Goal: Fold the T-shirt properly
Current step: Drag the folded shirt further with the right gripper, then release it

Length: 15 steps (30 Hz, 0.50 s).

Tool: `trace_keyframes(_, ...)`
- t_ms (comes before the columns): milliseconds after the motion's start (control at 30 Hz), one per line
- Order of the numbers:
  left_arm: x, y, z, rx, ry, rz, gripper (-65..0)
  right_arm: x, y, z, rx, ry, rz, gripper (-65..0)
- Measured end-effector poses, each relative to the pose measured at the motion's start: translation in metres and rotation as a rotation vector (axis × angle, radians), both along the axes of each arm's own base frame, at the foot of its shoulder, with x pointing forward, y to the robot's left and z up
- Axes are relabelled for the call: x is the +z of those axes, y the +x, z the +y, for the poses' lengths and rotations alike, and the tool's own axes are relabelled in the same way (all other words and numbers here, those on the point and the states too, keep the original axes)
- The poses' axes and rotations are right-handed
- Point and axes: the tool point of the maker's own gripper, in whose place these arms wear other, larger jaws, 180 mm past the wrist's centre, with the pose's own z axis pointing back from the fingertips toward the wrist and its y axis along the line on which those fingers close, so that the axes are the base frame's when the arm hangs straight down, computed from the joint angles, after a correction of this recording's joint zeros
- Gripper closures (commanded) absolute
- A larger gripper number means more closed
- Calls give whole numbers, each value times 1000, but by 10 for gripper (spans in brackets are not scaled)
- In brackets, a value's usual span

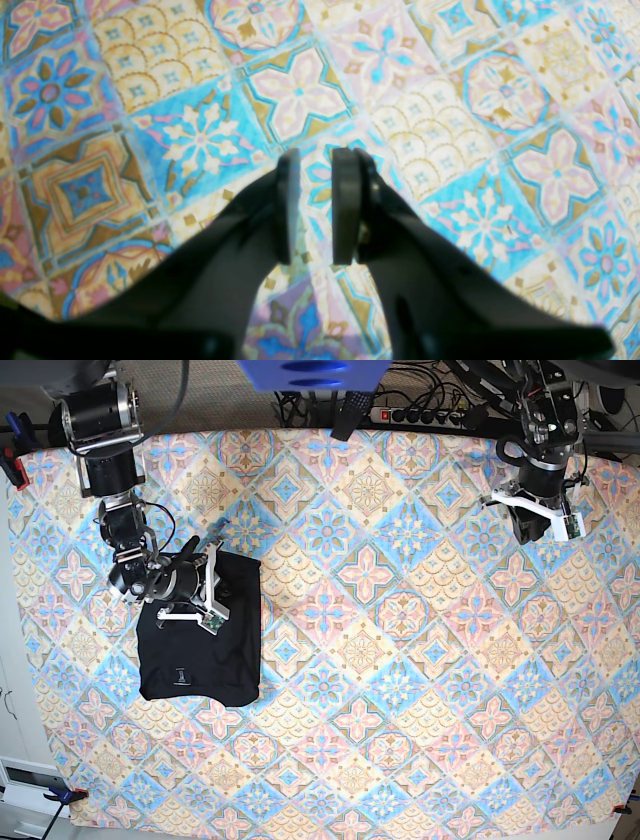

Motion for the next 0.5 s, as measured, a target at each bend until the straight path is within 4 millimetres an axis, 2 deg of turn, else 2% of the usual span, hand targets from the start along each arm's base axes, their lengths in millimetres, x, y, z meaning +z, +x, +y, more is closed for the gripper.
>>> trace_keyframes(333,1,1,0,0,0,-3,-116,3,2,0,9,-15,-12,-22)
trace_keyframes(400,0,1,0,0,0,-3,-116,10,6,-5,22,-87,-36,-22)
trace_keyframes(500,0,1,0,0,0,-2,-116,18,8,-24,22,-200,-54,-22)
